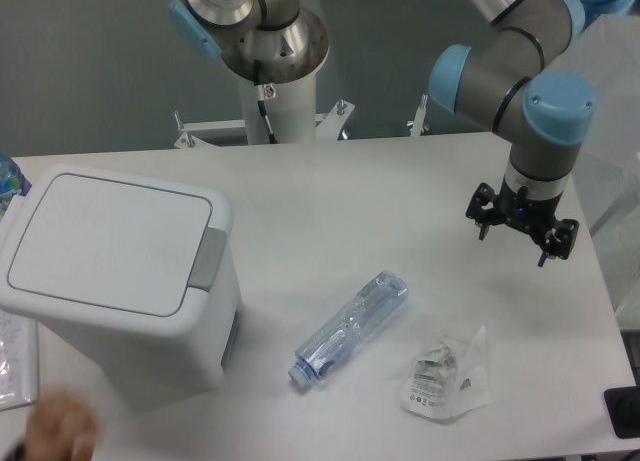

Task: Open the trash can
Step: 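Move the gripper from its raised pose toward the white trash can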

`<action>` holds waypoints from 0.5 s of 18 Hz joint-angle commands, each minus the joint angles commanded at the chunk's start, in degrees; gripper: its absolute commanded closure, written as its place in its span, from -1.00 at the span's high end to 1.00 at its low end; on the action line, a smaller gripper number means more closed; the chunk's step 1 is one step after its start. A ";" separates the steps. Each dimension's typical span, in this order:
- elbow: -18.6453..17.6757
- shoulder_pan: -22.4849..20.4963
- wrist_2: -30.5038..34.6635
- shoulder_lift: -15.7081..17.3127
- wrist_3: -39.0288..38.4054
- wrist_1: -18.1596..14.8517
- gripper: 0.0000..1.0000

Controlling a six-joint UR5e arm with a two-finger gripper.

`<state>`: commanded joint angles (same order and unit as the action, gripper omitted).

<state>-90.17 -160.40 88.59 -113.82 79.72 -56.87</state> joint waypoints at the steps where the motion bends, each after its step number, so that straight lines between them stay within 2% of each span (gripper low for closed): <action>1: 0.00 0.26 0.00 0.09 0.00 0.00 1.00; 4: 0.09 0.09 -0.35 0.09 0.09 0.00 1.00; 9: -0.53 0.44 -7.37 0.09 -1.92 0.09 1.00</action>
<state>-90.70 -159.96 81.22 -113.73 77.80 -56.78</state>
